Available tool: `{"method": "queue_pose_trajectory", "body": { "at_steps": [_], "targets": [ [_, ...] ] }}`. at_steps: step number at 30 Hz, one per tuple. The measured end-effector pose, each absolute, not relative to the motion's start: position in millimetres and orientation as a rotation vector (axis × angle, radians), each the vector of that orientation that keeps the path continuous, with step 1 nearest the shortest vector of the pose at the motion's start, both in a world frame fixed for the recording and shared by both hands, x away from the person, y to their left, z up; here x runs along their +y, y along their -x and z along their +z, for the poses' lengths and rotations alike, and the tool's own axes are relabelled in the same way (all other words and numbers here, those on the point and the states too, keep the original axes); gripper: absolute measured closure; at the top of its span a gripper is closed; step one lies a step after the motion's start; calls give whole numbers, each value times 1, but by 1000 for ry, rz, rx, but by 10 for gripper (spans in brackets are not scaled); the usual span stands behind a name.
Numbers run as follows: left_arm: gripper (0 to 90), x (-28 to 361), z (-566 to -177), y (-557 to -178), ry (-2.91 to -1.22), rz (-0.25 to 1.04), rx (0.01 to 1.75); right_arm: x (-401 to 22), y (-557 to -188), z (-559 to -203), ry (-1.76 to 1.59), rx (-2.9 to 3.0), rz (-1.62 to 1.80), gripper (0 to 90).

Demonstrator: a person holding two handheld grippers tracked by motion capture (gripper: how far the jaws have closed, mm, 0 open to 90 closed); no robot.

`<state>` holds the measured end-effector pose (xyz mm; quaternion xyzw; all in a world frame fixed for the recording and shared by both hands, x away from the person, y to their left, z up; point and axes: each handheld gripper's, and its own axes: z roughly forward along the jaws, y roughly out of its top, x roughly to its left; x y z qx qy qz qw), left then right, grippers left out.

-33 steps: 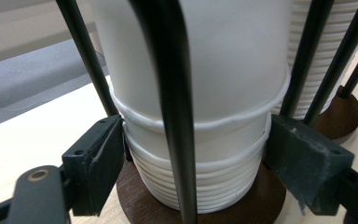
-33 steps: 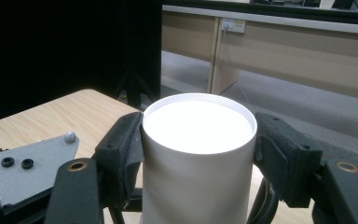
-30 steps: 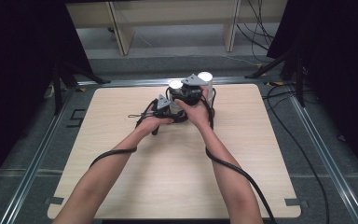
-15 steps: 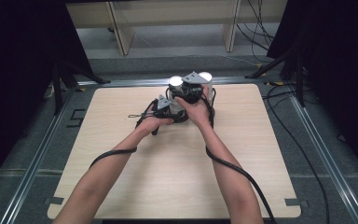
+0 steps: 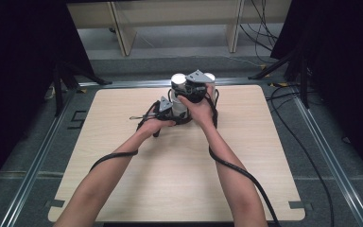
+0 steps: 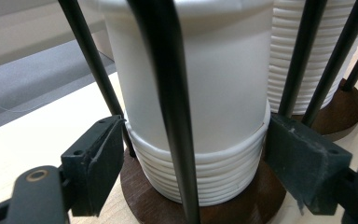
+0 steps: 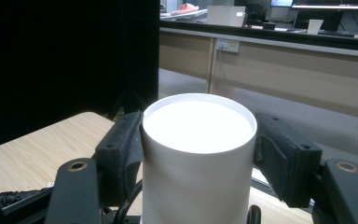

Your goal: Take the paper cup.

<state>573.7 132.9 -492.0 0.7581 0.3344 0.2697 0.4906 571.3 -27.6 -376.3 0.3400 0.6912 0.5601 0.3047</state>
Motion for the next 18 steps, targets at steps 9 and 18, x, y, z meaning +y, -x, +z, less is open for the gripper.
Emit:
{"method": "queue_pose_trajectory", "body": {
  "at_steps": [9, 18],
  "targets": [
    [184, 137, -487, -569, -1834, 663, 797, -25, -569, -368, -902, 1821, 1509, 357],
    [175, 143, -478, -564, -1841, 681, 773, -26, -568, -358, -895, 1804, 1534, 358]
  ]
}}
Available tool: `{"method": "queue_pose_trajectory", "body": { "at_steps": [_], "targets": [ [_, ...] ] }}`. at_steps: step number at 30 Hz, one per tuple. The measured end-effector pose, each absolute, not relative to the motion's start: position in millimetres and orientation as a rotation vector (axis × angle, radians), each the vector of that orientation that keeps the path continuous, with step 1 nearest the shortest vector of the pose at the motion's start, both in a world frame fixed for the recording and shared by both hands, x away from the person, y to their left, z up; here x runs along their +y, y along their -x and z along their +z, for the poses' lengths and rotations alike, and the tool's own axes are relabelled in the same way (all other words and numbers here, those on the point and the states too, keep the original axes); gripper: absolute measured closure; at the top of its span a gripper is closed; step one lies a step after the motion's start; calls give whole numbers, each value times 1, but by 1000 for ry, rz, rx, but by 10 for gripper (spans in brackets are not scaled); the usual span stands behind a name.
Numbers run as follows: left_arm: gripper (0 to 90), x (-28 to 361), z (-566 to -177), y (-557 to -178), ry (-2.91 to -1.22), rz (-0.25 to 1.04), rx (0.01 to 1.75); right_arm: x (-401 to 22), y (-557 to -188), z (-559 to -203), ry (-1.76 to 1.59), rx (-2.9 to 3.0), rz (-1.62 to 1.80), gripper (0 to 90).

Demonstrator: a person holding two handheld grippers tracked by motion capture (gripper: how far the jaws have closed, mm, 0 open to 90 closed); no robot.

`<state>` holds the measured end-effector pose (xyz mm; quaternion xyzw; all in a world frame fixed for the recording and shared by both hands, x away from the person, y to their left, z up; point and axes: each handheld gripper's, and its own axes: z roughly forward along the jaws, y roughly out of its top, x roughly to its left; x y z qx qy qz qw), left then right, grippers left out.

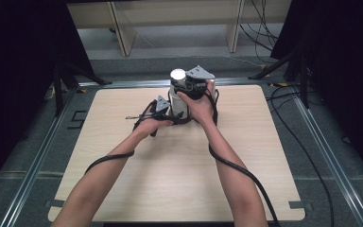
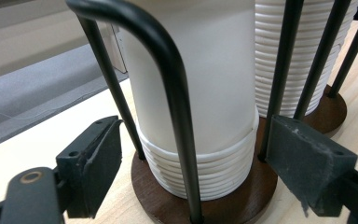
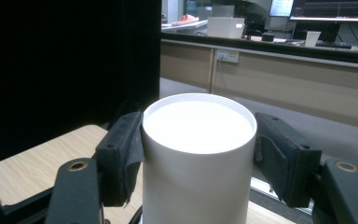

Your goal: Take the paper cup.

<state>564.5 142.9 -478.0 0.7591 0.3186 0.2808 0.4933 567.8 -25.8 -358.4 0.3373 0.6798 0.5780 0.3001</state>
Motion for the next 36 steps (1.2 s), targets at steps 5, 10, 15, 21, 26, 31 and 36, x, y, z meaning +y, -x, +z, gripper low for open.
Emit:
{"method": "queue_pose_trajectory", "body": {
  "at_steps": [5, 10, 15, 21, 26, 31, 36],
  "targets": [
    [168, 145, -475, -561, -1830, 681, 771, -27, -567, -350, -882, 1790, 1528, 358],
    [159, 148, -471, -558, -1835, 691, 766, -29, -564, -344, -879, 1770, 1545, 358],
    [149, 152, -467, -551, -1832, 697, 750, -32, -560, -338, -859, 1770, 1539, 358],
    [145, 155, -463, -544, -1824, 695, 740, -34, -554, -336, -871, 1778, 1570, 358],
    [143, 157, -460, -536, -1830, 680, 716, -37, -548, -335, -869, 1772, 1581, 358],
    [139, 160, -458, -528, -1809, 686, 697, -44, -540, -332, -873, 1766, 1597, 358],
    [132, 162, -458, -518, -1807, 677, 678, -47, -532, -333, -870, 1761, 1603, 358]
  ]
}}
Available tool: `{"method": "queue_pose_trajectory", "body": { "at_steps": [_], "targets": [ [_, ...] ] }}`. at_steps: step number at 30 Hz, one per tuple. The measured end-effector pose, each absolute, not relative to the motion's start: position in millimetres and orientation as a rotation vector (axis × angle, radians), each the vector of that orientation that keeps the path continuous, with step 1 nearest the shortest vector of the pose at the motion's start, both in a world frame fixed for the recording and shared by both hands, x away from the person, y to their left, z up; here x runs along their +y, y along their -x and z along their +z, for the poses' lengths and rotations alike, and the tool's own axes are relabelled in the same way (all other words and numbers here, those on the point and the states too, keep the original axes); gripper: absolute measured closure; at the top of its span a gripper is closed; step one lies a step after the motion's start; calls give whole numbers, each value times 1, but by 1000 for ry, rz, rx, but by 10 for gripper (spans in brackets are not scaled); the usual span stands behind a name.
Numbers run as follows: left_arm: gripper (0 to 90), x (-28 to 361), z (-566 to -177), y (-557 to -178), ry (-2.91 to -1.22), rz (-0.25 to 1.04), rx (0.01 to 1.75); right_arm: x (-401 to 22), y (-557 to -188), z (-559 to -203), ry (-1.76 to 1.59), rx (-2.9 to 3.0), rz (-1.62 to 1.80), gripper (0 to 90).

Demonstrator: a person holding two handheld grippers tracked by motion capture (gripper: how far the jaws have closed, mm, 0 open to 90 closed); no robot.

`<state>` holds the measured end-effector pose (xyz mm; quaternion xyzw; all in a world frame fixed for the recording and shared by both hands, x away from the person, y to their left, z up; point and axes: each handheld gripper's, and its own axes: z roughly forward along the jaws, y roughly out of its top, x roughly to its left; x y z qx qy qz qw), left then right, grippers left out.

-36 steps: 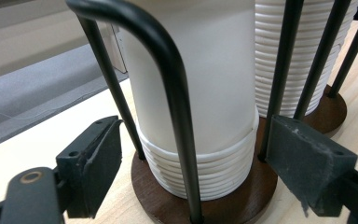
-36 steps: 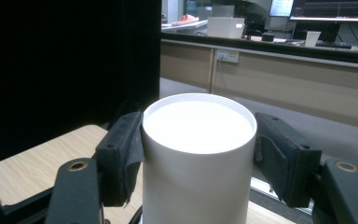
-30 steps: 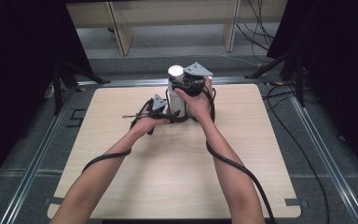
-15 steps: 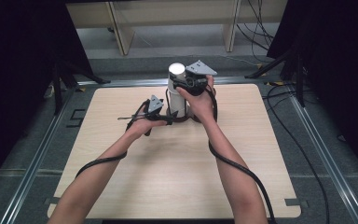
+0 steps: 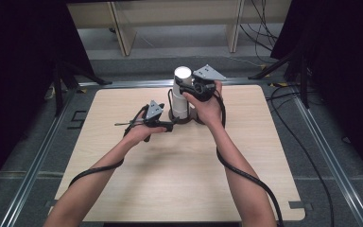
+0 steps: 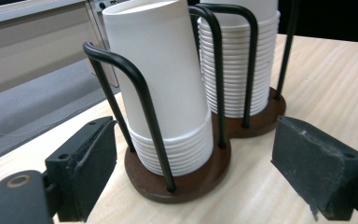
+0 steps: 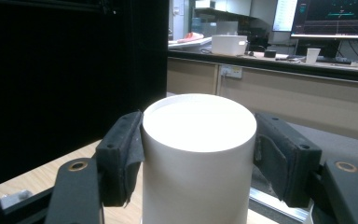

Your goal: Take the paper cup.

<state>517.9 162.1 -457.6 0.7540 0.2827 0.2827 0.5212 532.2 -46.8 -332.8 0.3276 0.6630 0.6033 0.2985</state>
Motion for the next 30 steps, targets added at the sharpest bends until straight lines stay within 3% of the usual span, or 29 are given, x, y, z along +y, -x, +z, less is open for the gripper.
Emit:
{"method": "queue_pose_trajectory", "body": {
  "at_steps": [15, 30],
  "targets": [
    [46, 170, -454, -492, -1789, 674, 677, -54, -509, -340, -867, 1801, 1615, 358],
    [37, 178, -454, -472, -1769, 674, 670, -59, -493, -352, -846, 1814, 1630, 358]
  ]
}}
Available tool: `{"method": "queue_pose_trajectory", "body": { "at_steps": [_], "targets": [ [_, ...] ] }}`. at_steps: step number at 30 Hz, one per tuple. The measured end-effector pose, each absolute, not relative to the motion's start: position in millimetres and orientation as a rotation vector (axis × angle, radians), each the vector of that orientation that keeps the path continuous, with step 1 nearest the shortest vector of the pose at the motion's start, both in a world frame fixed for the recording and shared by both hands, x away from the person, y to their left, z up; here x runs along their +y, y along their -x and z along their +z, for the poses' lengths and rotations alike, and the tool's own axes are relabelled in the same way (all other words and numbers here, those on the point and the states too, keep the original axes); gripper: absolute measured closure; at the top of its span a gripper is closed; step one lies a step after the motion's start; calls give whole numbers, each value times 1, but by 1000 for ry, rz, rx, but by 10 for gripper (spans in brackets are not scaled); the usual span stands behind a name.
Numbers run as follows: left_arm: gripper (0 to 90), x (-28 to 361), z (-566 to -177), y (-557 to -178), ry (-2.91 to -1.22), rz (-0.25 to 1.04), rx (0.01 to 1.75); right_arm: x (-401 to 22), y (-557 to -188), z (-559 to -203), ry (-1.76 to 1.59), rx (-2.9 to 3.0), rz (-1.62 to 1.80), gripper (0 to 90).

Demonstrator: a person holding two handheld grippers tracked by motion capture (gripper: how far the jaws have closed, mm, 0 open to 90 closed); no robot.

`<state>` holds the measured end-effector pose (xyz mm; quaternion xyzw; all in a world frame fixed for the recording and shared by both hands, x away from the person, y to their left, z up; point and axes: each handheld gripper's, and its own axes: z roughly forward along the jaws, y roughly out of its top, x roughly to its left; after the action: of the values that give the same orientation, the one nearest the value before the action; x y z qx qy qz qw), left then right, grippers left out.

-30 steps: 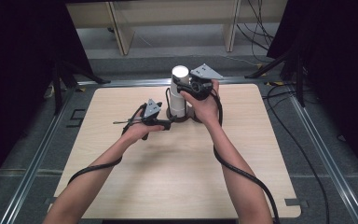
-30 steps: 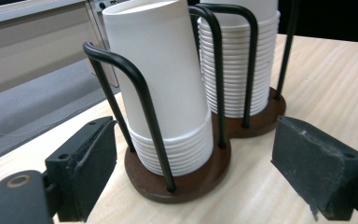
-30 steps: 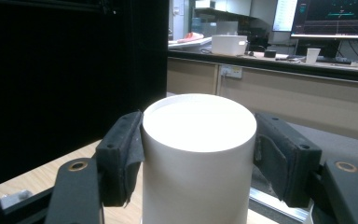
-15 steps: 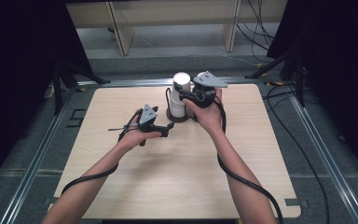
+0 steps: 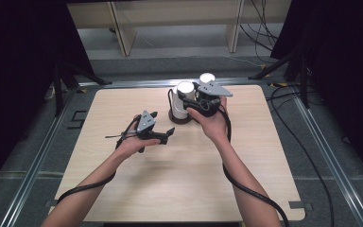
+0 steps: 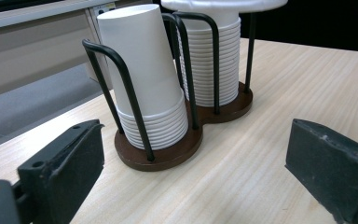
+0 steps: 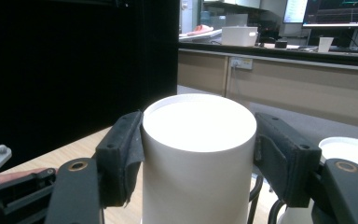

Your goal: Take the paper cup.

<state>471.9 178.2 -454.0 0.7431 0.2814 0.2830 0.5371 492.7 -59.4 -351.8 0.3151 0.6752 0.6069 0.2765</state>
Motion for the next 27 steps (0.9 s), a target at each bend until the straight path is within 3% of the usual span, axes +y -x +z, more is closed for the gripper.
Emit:
{"method": "queue_pose_trajectory", "body": {
  "at_steps": [27],
  "targets": [
    [35, 179, -454, -434, -1746, 638, 608, -74, -446, -373, -847, 1832, 1631, 358]
  ]
}}
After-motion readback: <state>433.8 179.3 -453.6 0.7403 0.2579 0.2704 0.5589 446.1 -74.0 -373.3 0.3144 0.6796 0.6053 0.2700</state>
